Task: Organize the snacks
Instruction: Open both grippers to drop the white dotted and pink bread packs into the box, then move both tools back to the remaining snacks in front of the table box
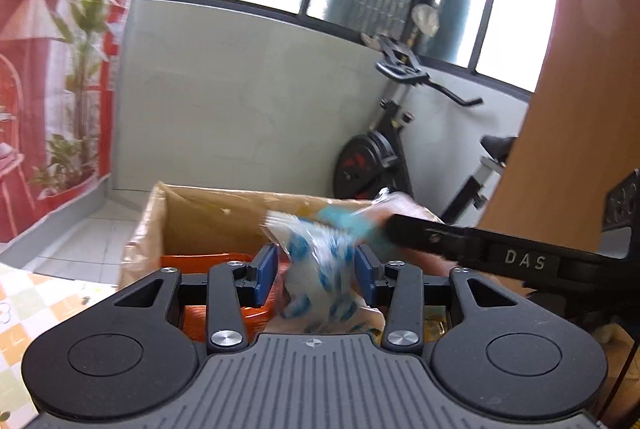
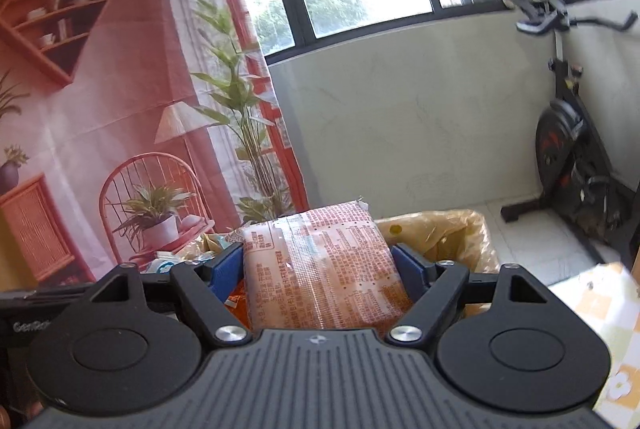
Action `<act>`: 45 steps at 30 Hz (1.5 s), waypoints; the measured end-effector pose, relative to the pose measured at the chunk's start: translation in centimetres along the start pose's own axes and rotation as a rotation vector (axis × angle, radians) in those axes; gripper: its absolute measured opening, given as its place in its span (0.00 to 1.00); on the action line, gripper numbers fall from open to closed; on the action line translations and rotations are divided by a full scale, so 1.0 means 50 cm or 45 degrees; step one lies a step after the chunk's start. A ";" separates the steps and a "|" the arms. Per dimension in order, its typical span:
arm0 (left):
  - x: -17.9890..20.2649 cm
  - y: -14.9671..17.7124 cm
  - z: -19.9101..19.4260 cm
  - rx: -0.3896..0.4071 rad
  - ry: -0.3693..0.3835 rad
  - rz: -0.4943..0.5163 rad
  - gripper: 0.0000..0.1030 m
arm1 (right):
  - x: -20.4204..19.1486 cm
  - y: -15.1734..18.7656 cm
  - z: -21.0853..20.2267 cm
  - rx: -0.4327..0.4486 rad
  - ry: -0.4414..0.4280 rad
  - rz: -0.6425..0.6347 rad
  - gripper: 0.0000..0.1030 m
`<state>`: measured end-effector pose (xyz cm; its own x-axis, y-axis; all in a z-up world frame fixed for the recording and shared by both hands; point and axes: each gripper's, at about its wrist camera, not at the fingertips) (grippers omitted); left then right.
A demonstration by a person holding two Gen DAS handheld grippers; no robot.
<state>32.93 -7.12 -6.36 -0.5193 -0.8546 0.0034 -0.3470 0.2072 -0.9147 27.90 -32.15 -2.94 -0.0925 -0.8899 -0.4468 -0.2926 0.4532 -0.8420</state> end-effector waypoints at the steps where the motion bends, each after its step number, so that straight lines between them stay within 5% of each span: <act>1: 0.002 0.000 0.005 -0.013 -0.004 0.010 0.50 | 0.000 0.000 0.006 -0.022 -0.016 0.004 0.80; 4: 0.001 -0.004 0.003 -0.010 -0.038 0.028 0.56 | -0.006 0.002 0.008 -0.047 -0.012 -0.010 0.83; 20: 0.003 -0.004 -0.152 0.018 -0.175 0.021 0.56 | -0.036 0.036 -0.156 0.040 -0.009 -0.054 0.84; 32: -0.018 0.056 -0.254 -0.025 -0.258 0.021 0.56 | -0.047 0.129 -0.247 0.011 0.016 -0.063 0.84; 45: -0.014 0.154 -0.274 -0.092 -0.258 0.002 0.56 | -0.024 0.219 -0.260 -0.064 0.118 -0.101 0.84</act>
<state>19.93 1.59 -7.86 -0.3551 -0.9309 -0.0861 -0.4049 0.2361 -0.8833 12.44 -26.81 -7.71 -0.1540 -0.9250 -0.3473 -0.3498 0.3797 -0.8564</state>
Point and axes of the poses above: each gripper's, at about its wrist camera, not at the fingertips, and z roughly the way its jaws point, x to its right, y to its underside, and after that the axes turned 13 degrees about z, right-handed
